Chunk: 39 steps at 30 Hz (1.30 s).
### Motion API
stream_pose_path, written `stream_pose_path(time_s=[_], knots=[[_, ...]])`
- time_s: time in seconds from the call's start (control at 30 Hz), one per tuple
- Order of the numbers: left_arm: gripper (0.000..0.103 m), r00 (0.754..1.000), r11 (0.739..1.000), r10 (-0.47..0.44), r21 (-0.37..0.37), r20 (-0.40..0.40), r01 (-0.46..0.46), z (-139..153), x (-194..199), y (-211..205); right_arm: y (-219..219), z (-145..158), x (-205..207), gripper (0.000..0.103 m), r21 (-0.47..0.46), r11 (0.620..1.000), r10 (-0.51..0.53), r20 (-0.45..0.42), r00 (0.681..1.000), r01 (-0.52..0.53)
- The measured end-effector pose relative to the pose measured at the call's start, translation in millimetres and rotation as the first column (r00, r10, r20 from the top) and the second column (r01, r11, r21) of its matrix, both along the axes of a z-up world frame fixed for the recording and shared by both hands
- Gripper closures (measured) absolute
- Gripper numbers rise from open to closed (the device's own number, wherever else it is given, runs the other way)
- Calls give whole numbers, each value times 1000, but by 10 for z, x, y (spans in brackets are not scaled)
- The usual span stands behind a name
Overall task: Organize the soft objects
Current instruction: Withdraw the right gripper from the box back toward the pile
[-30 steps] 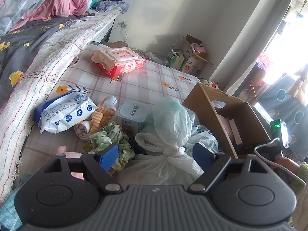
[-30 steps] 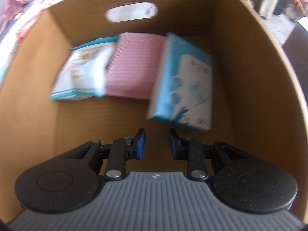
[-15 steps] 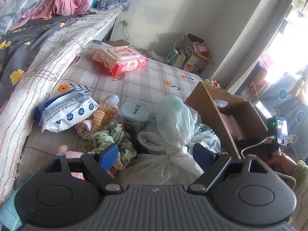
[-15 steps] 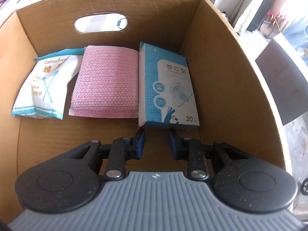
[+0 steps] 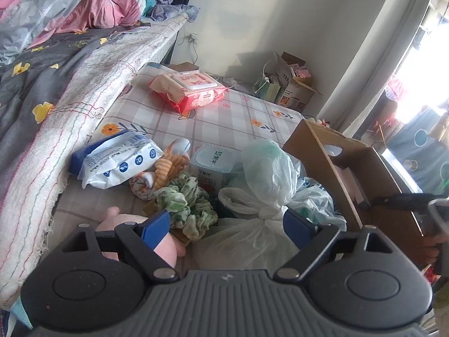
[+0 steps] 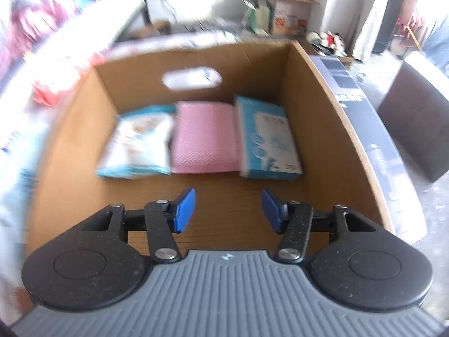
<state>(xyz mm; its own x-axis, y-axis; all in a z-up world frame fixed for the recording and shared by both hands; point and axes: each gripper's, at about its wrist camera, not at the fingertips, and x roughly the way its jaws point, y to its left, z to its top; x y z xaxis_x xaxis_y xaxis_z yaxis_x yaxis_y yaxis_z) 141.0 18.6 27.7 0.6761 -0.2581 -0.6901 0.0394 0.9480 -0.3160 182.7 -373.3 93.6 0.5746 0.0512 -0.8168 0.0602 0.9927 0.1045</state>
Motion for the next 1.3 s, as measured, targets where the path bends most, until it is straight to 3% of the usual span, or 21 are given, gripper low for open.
stream_pose_path(time_s=[0.2, 0.37, 0.47, 0.7, 0.93, 1.17, 1.3], knots=[[11, 999, 1000, 0, 14, 51, -1, 32, -205, 74, 273, 536, -446, 29, 165, 985, 35, 115, 993, -54], [10, 995, 1000, 5, 25, 95, -7, 35, -393, 182, 714, 896, -618, 14, 205, 967, 112, 201, 973, -153], [10, 994, 999, 12, 30, 109, -15, 24, -496, 248, 1069, 1037, -655, 1, 167, 965, 163, 228, 960, -203], [6, 994, 999, 41, -7, 105, -41, -81, -709, 463, 1835, 1232, -764, 1, 12, 974, 211, 319, 924, -227], [0, 981, 993, 109, 28, 162, -115, -104, -995, 720, 2215, 1062, -924, 1, -77, 980, 197, 335, 922, -181], [0, 979, 993, 118, -16, 168, -116, -174, -1158, 902, 2165, 839, -1068, 1, -30, 988, 155, 326, 933, -154], [0, 980, 995, 95, 6, 172, -97, -205, -1219, 866, 2013, 772, -1202, 1, 111, 968, 172, 353, 920, -224]])
